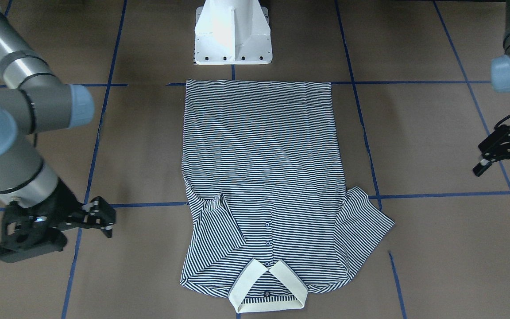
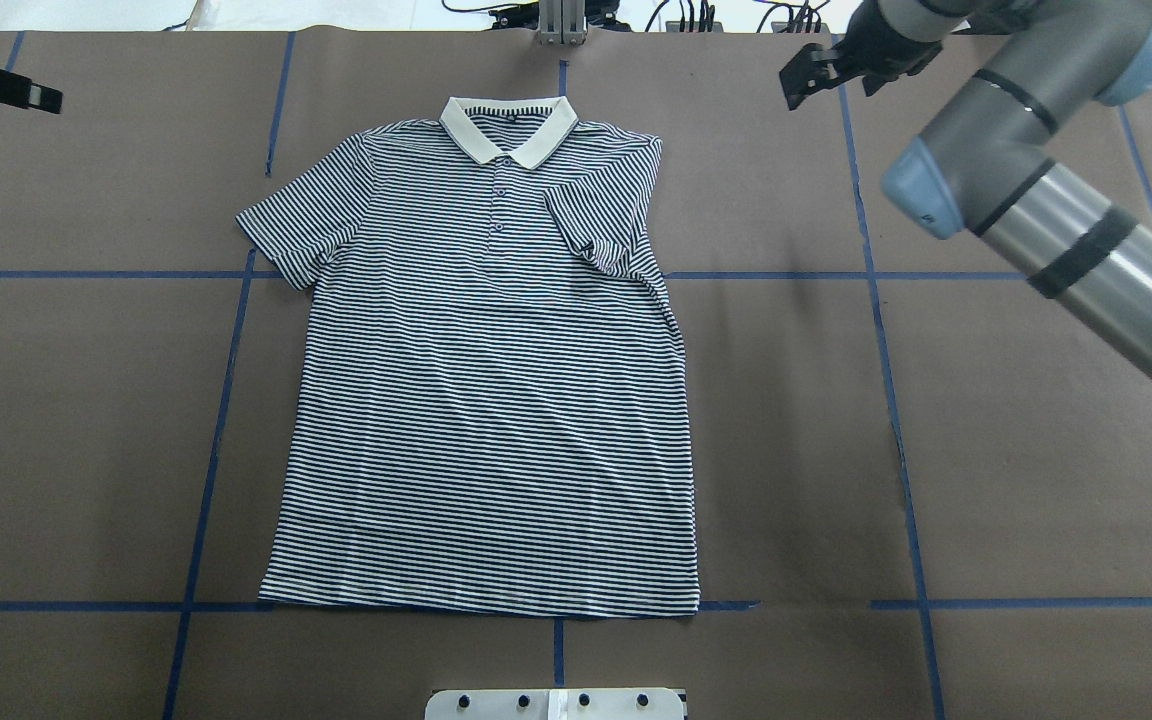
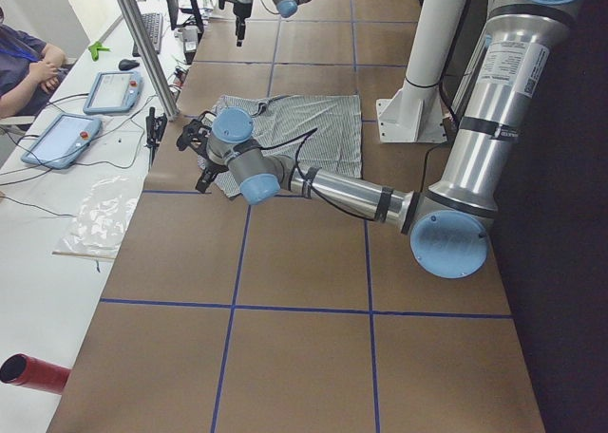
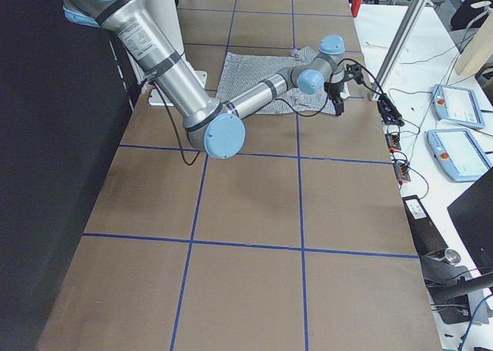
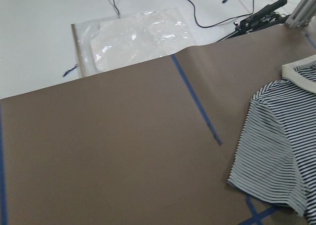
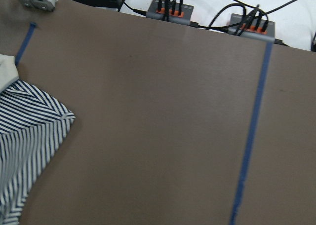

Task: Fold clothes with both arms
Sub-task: 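Raise the right gripper away while moving the left gripper toward the other sleeve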

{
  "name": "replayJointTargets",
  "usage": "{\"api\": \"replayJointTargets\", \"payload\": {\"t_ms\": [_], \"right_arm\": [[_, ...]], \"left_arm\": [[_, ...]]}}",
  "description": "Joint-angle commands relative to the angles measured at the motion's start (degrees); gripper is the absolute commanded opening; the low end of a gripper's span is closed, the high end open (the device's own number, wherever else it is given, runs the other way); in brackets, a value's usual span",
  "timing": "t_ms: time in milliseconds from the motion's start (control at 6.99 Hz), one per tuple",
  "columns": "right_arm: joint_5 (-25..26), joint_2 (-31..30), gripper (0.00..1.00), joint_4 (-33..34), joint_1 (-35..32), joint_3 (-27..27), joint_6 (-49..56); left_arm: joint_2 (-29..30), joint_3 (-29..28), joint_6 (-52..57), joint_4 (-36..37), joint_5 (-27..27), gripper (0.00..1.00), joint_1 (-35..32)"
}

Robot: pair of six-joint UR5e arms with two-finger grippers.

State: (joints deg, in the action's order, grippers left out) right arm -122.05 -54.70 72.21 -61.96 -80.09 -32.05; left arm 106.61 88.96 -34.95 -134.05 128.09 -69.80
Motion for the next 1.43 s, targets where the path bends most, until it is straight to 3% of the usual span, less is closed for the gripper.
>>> {"api": "replayJointTargets", "payload": {"t_ms": [0,143,286,573,859,1002,1288], "right_arm": [[-8.35,-8.89,1.00,-0.31,-8.32,-1.65,14.32],[-11.43,-11.63,1.00,-0.31,-11.66,-1.74,19.60],[-12.16,-12.44,1.00,-0.40,-12.57,-1.74,20.09],[-11.99,-12.54,1.00,-0.40,-12.57,-1.74,20.09],[-11.81,-12.80,1.00,-0.66,-12.49,-1.74,20.09],[-11.81,-13.32,1.00,-2.06,-12.49,-1.65,19.92],[-11.72,-13.50,1.00,-2.07,-12.49,-1.65,19.92]], "left_arm": [[2.81,-1.85,-15.32,-0.42,-9.39,0.88,8.51],[2.73,-1.95,-21.59,-0.51,-14.40,0.70,12.02],[2.81,-2.99,-26.78,-0.43,-17.67,0.59,15.02],[4.47,-7.89,-27.54,-1.21,-23.22,0.56,17.94],[8.07,-19.81,-27.02,-9.69,-25.60,0.56,18.82],[10.26,-23.10,-25.62,-10.44,-25.70,0.55,19.26],[10.55,-24.10,-20.79,-10.53,-25.70,0.53,19.53]]}}
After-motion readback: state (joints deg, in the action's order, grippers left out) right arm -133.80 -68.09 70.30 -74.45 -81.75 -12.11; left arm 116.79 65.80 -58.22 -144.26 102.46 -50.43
